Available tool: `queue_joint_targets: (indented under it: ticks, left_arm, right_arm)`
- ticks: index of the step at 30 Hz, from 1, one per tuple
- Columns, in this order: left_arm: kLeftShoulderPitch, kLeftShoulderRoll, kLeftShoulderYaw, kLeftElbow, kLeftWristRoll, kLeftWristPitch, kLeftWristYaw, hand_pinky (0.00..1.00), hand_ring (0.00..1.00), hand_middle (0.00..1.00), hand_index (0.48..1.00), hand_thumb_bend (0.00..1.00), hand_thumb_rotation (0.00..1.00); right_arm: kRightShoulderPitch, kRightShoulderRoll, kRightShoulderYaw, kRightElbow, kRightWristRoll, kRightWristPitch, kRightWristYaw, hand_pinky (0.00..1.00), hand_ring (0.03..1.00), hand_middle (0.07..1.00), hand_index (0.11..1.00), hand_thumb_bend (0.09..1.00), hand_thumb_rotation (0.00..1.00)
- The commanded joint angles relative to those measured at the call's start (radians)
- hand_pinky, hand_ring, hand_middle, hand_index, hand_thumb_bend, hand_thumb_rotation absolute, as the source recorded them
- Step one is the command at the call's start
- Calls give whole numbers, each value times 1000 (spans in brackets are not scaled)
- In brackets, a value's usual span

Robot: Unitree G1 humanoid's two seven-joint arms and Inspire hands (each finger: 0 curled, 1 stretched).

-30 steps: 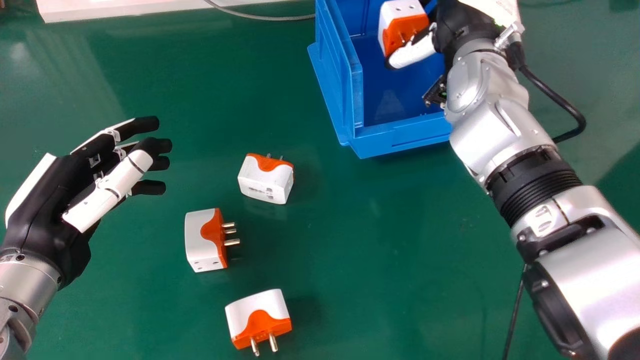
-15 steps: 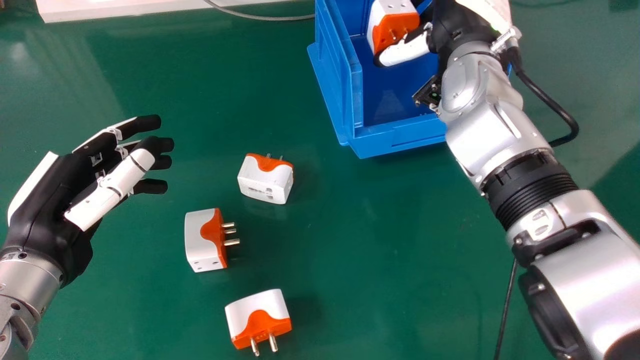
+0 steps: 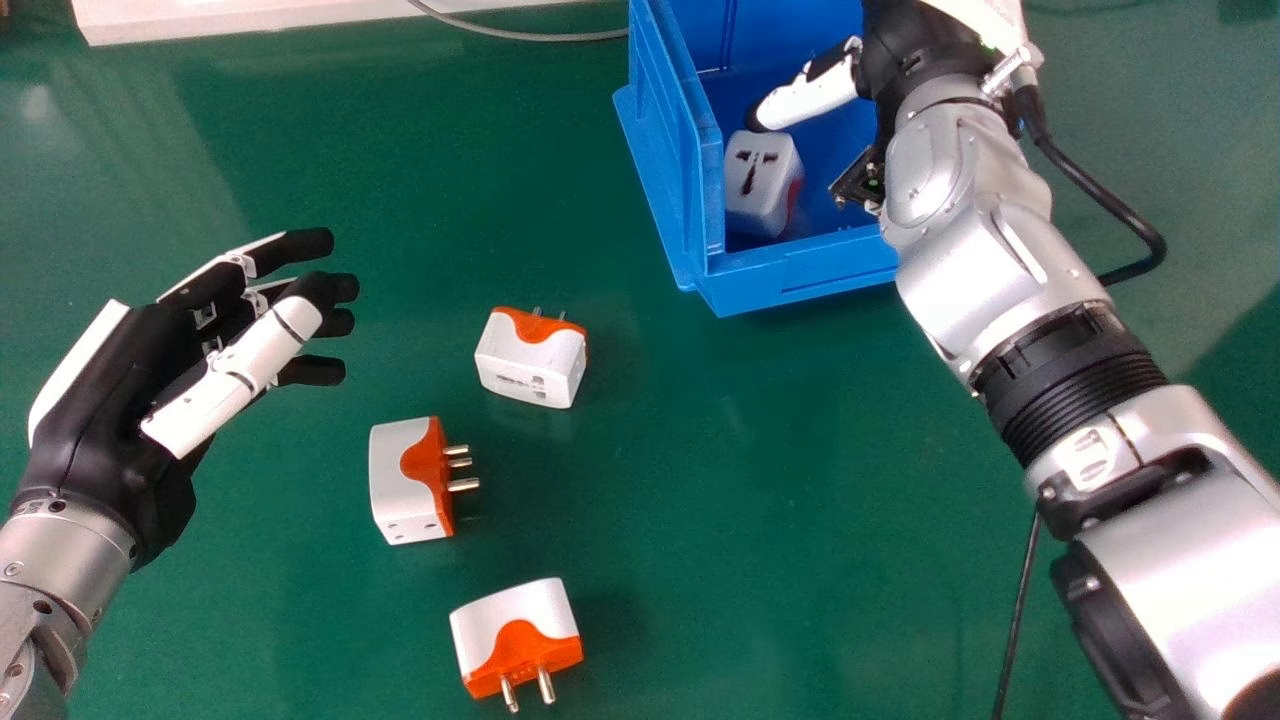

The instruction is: Pick all objects and put in blue box

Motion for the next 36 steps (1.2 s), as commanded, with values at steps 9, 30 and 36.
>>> queue_joint_targets:
  ticks: [9, 30, 36]
  left_arm:
    - [-25, 1, -3, 26, 13, -29, -1, 678, 770, 772, 817, 531, 503]
    - [-28, -5, -11, 49, 14, -48, 2, 697, 775, 772, 819, 522, 503]
    - [-16, -7, -7, 19, 9, -32, 9, 704, 778, 774, 821, 513, 502]
  right_arm:
    - [18, -24, -2, -152, -25, 45, 2, 885, 979, 1000, 989, 679, 97]
    - [589, -67, 12, -1120, -185, 173, 51, 877, 970, 1000, 979, 651, 109]
    - [839, -68, 43, -1318, -272, 70, 16, 864, 963, 1000, 975, 651, 139]
